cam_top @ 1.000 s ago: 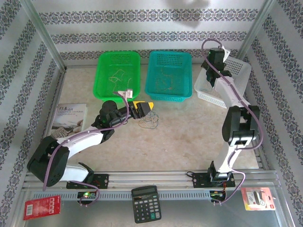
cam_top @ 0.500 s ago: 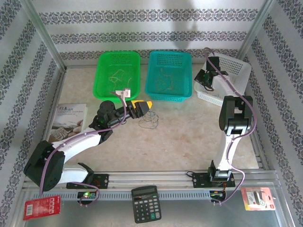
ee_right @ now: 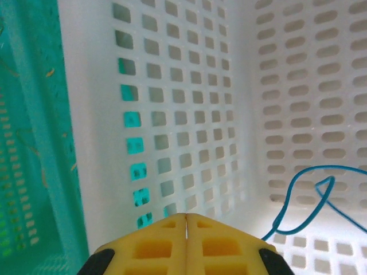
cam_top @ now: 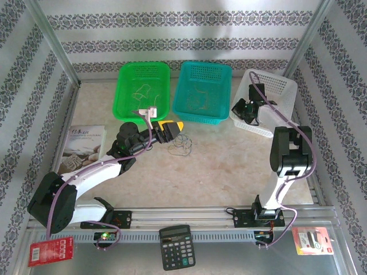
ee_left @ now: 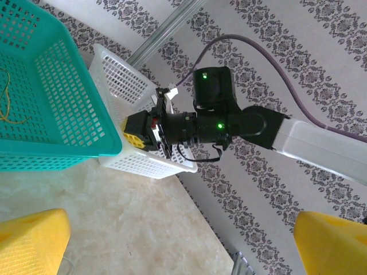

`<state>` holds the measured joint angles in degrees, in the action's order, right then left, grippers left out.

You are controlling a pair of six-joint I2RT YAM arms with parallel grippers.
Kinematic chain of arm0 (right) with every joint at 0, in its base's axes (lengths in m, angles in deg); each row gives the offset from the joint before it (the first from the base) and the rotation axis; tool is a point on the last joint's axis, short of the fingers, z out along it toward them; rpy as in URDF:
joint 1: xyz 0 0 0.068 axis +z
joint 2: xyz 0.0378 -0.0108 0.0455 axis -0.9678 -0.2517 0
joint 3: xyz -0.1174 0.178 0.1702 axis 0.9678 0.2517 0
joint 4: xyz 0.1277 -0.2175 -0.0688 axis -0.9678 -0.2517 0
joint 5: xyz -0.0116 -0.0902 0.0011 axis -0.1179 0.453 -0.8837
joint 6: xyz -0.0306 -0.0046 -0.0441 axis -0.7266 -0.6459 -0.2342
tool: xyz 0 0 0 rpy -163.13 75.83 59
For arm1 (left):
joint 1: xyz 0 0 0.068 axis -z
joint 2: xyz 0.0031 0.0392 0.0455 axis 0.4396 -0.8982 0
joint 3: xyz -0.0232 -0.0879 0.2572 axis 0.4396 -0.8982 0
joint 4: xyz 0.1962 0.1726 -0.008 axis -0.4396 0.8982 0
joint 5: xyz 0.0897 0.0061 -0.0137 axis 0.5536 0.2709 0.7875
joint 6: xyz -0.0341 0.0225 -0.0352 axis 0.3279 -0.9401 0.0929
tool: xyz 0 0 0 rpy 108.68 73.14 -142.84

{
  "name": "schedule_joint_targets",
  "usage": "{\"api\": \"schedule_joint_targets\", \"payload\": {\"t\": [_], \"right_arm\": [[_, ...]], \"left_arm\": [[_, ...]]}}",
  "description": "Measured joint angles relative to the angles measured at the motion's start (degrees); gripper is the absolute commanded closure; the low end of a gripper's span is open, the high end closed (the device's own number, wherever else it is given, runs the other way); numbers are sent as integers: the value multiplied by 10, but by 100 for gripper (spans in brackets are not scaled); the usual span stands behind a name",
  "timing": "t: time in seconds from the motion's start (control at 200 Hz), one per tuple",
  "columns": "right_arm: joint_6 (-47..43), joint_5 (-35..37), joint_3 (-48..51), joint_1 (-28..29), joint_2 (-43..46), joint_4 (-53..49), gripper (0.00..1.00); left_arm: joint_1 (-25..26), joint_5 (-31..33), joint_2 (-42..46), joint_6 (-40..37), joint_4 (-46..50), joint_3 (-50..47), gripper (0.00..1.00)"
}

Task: Untangle the cables

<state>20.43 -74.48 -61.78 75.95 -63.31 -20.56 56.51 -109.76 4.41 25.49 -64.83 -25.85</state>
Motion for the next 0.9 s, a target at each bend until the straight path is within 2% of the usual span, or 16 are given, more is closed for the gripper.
{"api": "schedule_joint_targets", "payload": {"t": [0.205,0.45,0.465,0.54,0.6,0.669,0.899], "right_arm": [[6,-10,15,8,44,2,100],[-27,39,-92,-23,64,-22,100],[-28,42,-99,-26,65,-21,96],[-40,55,-126,-38,65,-23,61],[-50,62,-143,-46,65,-28,47],[-63,68,-155,-52,65,-32,42],[-70,64,-123,-50,86,-25,42]], "left_arm": [[0,0,0,0,0,0,0],[0,0,2,0,0,0,0],[0,0,2,0,0,0,0],[0,0,9,0,0,0,0],[0,1,17,0,0,0,0],[0,2,24,0,1,0,0],[0,13,35,-5,24,-1,0]]}}
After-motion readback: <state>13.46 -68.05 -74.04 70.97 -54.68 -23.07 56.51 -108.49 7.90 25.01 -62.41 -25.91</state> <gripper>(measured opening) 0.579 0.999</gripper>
